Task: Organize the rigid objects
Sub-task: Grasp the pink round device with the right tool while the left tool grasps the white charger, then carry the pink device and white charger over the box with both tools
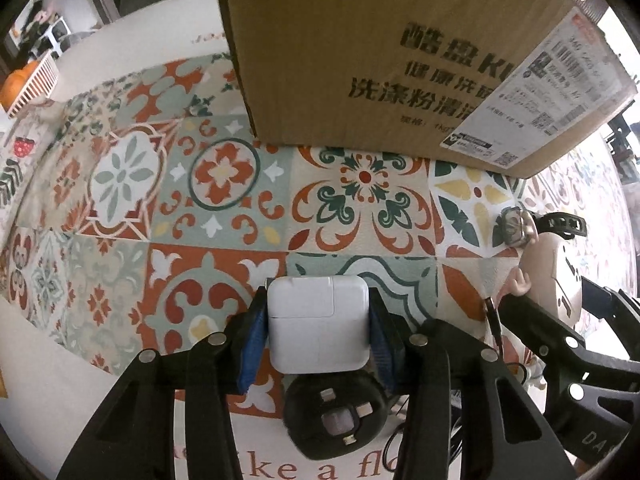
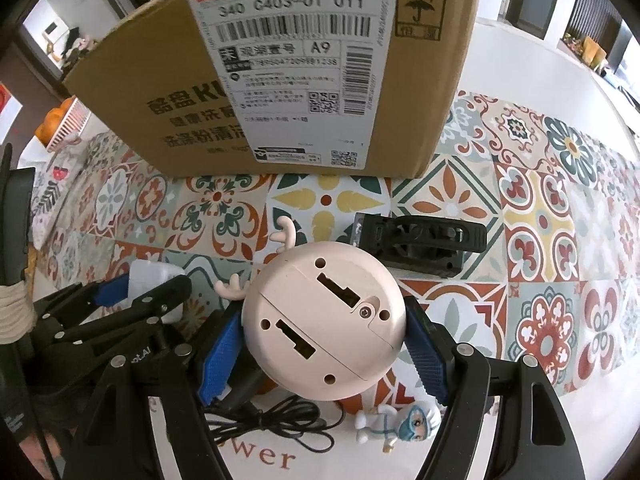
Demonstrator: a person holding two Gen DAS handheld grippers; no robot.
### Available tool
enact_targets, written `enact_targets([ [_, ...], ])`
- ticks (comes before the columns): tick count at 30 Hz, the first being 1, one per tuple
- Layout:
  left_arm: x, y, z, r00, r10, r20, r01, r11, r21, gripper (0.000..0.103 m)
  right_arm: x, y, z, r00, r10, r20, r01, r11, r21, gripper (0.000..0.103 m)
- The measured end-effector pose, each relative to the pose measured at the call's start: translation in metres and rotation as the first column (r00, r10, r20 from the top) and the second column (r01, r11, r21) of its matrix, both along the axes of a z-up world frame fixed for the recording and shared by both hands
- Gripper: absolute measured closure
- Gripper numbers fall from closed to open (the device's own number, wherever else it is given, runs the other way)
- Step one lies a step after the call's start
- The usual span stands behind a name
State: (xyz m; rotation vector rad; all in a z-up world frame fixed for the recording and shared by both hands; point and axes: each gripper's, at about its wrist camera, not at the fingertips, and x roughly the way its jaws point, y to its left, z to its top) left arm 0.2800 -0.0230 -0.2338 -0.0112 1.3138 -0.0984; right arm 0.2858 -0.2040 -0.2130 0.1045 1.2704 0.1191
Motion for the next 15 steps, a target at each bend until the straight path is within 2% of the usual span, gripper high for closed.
enact_targets([
  [15,-0.04,0.024,0.071,0.989,-0.01,0.151,0.016,0.999,-0.036,0.058,-0.025,0.004,0.058,0.99,0.006,0.14,-0.005,1.0,-0.006,0.028],
])
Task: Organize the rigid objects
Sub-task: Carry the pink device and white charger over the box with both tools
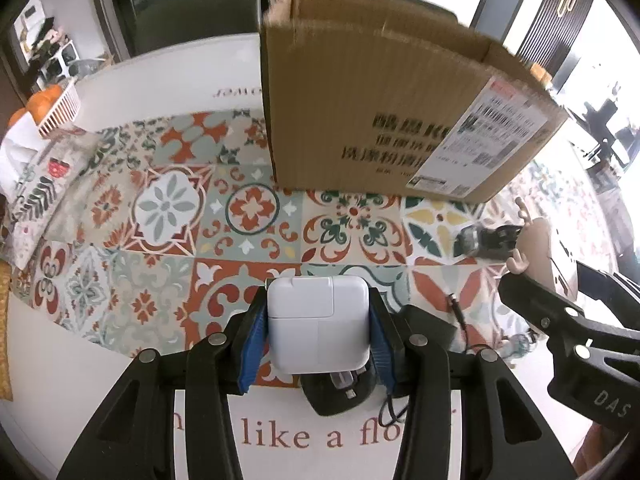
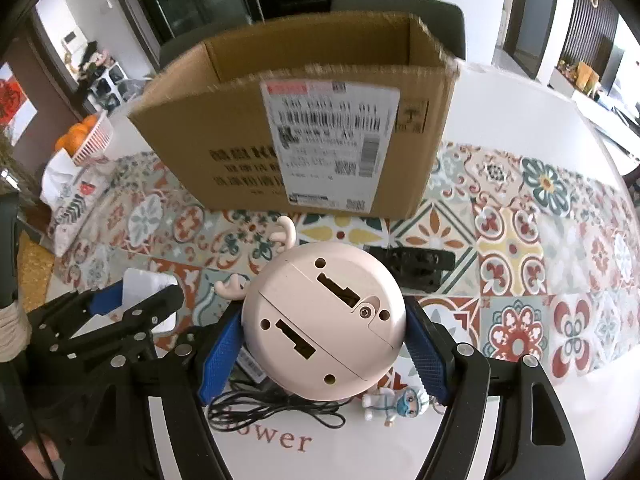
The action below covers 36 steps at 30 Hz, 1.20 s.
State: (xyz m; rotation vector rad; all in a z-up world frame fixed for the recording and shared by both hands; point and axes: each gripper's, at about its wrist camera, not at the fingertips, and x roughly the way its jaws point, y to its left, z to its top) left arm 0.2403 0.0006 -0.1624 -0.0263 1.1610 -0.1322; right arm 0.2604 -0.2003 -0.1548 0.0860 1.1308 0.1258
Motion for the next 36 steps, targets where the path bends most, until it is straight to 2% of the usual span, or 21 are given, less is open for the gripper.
enact_targets([
  [10,0.002,-0.01,0.05,0.991,-0.021,0.134,0.026,0.999,-0.035,0.058,-0.01,0.001,0.048,0.993,-0.005,0.117,0.003,1.0,0.024,0.028],
  [20,0.007,-0.014,0.103,0.962,-0.043,0.269,0.054,0.998,-0.033,0.058,-0.005,-0.003,0.091,0.972,-0.017,0.233,0.008,0.999,0.039,0.028],
  [31,0.03,-0.018,0.13,0.936,-0.055,0.349,0.065,0.998,-0.018,0.058,0.012,-0.002,0.123,0.946,-0.013,0.324,0.007,1.0,0.021,0.028],
  [36,0.05,-0.022,0.136,0.934,-0.059,0.352,0.07,0.997,-0.019,0.058,0.028,-0.003,0.132,0.94,-0.012,0.341,0.009,1.0,0.01,0.028],
])
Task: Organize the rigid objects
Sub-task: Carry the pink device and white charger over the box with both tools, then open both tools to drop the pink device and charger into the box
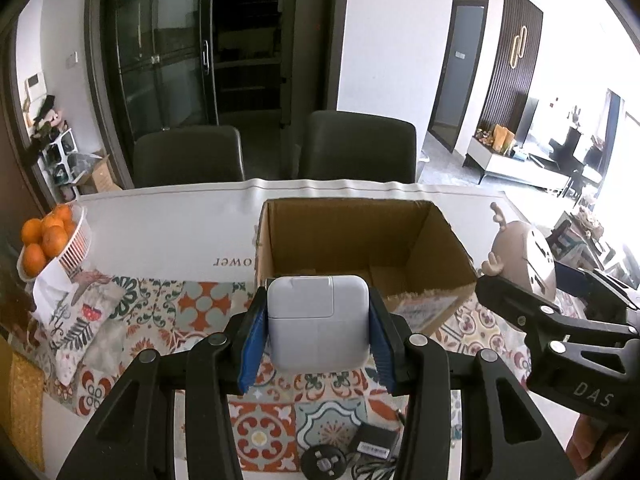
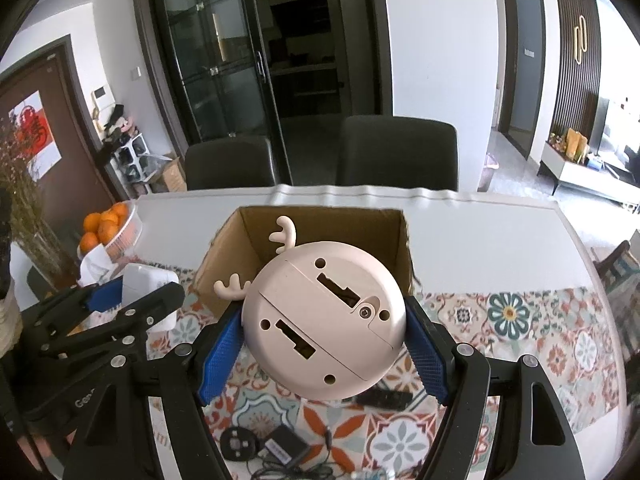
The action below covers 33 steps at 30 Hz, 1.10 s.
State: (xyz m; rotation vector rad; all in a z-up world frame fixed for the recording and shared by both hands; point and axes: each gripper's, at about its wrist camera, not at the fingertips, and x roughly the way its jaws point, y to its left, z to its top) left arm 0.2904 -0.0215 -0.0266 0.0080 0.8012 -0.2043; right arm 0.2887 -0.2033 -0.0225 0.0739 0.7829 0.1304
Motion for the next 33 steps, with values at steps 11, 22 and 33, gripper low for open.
enact_targets([
  [11,0.048,-0.014,0.006,1.0,-0.021,-0.006,0.021,0.998,0.052,0.058,0.046,-0.007,0.002,1.0,-0.002,-0.019,0.002,1.0,-0.03,0.028],
  [22,0.097,-0.032,-0.01,0.992,-0.057,-0.117,0.068,0.993,0.091,0.057,0.091,-0.023,-0.019,0.993,-0.02,-0.115,0.02,1.0,0.004,0.028],
  [33,0.12,-0.046,-0.044,0.967,-0.063,-0.247,0.085,0.993,0.079,0.057,0.109,-0.027,-0.04,0.985,-0.021,-0.173,0.024,1.0,0.01,0.028],
])
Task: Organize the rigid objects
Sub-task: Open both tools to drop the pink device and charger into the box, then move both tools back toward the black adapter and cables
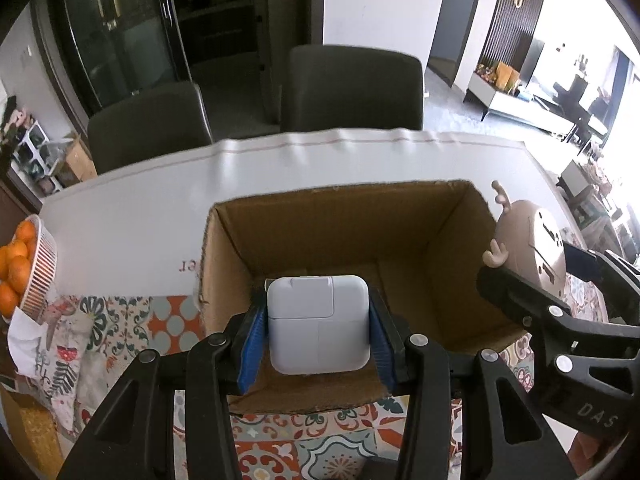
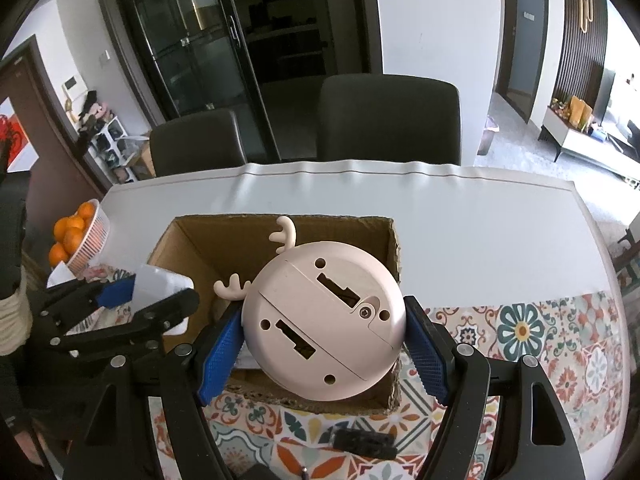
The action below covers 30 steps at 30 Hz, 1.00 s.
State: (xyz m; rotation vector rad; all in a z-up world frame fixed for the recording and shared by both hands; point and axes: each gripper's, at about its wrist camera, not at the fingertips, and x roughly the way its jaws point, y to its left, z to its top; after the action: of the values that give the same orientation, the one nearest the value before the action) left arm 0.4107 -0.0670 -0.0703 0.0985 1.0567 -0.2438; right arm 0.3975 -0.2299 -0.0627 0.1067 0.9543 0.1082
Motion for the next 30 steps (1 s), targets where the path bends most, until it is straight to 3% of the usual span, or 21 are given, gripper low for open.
enact_targets([
  [7,-0.001,0.008,0.0,0.999,0.037,0.003,-0.037,0.999,0.015,0.054,0.005,0.004,-0.007,1.0,0.006,-0.019,-0.006,1.0,0.001,0.028],
  [10,-0.006,0.018,0.005,0.996,0.079,0.037,-0.08,0.995,0.051,0.04,0.007,0.01,-0.007,0.999,0.022,-0.023,-0.022,1.0,-0.008,0.028],
  [12,-0.011,0.026,0.009,0.993,0.1,0.07,-0.105,0.991,0.081,0.039,0.009,0.015,-0.008,0.999,0.034,-0.025,-0.035,0.999,-0.022,0.028],
  [17,-0.018,0.047,0.015,0.979,0.162,0.124,-0.178,0.975,0.13,0.027,0.016,0.027,-0.015,0.998,0.049,-0.039,-0.05,0.998,-0.023,0.027],
  [21,-0.02,0.057,0.015,0.974,0.19,0.126,-0.206,0.97,0.13,0.024,0.019,0.031,-0.023,0.997,0.026,-0.075,-0.028,0.999,-0.029,0.023],
  [23,-0.022,0.059,0.014,0.973,0.189,0.13,-0.206,0.97,0.128,0.023,0.017,0.031,-0.022,0.998,0.016,-0.068,-0.019,0.999,-0.04,0.018],
  [30,-0.039,0.058,0.019,0.972,0.181,0.149,-0.198,0.974,0.112,0.019,-0.007,0.033,-0.006,1.0,0.013,-0.018,-0.014,0.997,-0.073,0.018],
])
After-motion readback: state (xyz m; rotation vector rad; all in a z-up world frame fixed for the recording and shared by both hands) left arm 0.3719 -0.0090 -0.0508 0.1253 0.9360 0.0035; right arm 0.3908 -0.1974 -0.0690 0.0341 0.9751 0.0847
